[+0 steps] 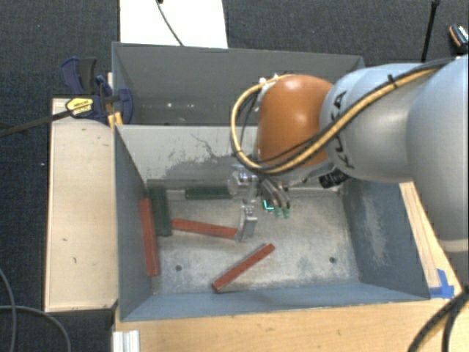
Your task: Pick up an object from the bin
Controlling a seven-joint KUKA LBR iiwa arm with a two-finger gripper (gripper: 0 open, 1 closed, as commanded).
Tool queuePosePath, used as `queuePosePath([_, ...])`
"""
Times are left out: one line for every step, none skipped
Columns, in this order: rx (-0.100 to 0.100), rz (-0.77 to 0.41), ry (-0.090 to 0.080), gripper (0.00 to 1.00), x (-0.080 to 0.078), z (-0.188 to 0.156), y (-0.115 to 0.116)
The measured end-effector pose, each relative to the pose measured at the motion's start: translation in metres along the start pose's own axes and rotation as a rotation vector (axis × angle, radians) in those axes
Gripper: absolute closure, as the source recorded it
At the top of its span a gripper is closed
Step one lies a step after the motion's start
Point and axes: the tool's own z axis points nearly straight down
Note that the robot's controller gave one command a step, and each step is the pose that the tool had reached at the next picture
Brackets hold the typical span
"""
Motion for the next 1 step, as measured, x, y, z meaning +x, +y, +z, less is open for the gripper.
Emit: queuePosePath([0.000,-0.018,-0.003,0.00,0.0013,0.0660,0.0101])
